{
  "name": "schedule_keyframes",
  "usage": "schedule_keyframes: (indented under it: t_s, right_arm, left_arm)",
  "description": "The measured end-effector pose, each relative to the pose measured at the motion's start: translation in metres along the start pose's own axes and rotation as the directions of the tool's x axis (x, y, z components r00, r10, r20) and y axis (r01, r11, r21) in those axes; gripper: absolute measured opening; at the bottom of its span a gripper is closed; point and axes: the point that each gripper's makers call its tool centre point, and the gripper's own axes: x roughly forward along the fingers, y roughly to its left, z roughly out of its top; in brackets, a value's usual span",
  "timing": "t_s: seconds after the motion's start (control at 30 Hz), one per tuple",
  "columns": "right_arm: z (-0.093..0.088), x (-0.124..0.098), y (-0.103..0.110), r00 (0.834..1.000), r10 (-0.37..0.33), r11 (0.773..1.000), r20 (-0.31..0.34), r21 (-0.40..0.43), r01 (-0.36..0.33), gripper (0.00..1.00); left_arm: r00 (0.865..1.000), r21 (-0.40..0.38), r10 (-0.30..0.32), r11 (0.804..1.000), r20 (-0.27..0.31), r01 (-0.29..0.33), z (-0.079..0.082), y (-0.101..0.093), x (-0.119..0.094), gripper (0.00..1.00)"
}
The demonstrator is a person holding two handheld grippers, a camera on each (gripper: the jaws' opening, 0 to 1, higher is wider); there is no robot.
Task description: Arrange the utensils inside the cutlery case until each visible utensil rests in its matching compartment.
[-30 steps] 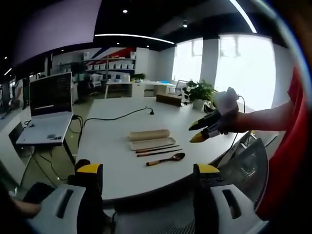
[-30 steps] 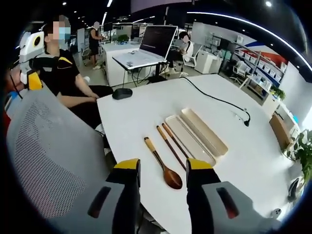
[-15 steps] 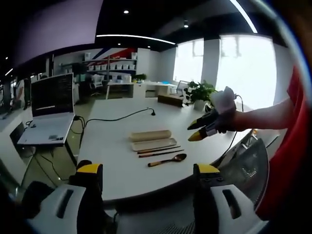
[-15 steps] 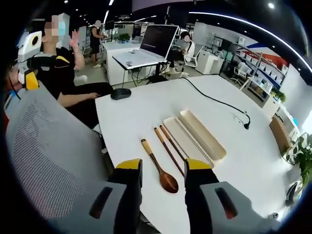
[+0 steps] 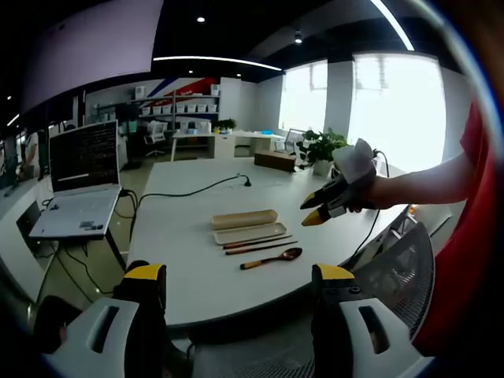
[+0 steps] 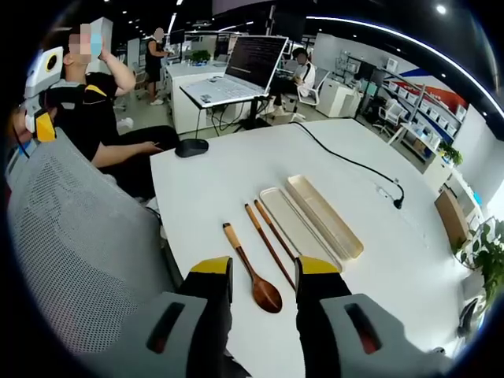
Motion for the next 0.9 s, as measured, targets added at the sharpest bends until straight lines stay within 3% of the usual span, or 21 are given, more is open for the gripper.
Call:
schedule_keyframes:
  t_s: [0.3,0.73,0.9]
  right_arm:
    - [-0.001,0.004,-0.006,1.0,0.001,1.0,-0.012,-0.015,-0.001,0.3]
    - [0.014,0.018,-0.01,1.0,0.011,0.994,0.029,0.107,-0.014,0.26]
    - [0.015,0.022,-0.009,1.0,0.023,0.998,0.01,0.062,-0.023,0.27]
  left_arm:
    - [1.0,0.005,0.002,1.0,0.003,-0.002,0.002,0.002,0.001,0.77]
    - [1.0,0.008,0.0,1.0,-0.014,0.001,-0.004,-0.001,0.0,0.77]
    - [1.0,0.009,0.008,1.0,-0.01,-0.008,-0.004,-0.002,-0.002,0.77]
